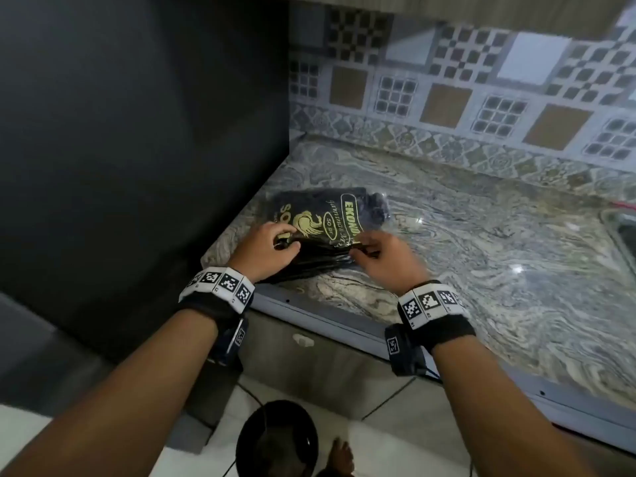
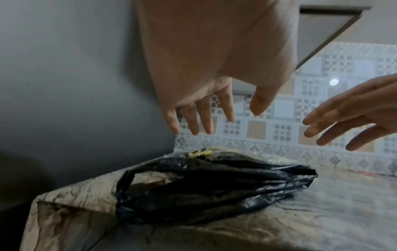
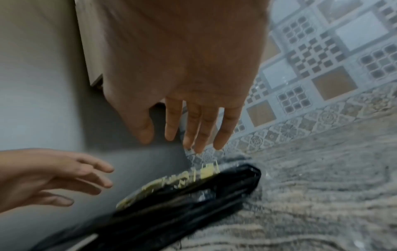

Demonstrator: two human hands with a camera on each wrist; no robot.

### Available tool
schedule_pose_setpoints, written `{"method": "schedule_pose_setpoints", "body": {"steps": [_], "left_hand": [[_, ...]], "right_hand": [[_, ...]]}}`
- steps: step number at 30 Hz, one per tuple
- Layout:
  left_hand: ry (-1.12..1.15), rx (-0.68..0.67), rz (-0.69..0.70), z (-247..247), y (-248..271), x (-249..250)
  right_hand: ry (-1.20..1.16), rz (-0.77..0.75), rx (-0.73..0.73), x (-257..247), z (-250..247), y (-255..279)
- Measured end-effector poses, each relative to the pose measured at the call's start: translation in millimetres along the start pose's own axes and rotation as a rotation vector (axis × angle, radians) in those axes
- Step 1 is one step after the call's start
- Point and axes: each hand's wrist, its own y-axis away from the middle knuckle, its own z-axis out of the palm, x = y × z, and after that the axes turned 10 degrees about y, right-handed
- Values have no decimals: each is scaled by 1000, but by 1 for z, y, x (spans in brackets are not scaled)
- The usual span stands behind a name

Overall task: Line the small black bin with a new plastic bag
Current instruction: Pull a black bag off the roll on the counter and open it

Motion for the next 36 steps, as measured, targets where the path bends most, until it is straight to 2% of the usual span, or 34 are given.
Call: {"method": "schedule_pose_setpoints", "body": {"steps": [8,14,20,24,27,30,36], "left_hand": [[-197,57,-106,11,-35,-28],[-316,104,-142,11,-49,-42],[-218,192,-136,4,-55,-37],[-120,242,-145,-4,-58,-35],[-107,237,-164,-7,-59,-38],[-108,234,-153,-7,-60,-36],[-98,180,-130,-11,-55,-38]], "right_hand": [[71,-94,54,13,27,-29],[89,-145,39,16,34,-44],[106,-281,88,-6,38,-46],[213,-431,-52,-35,63,-48],[380,-399,-212,-51,81,-58],[513,-342,-275,-56,94,-68],[579,-347,-159,-57,97,-75]]}}
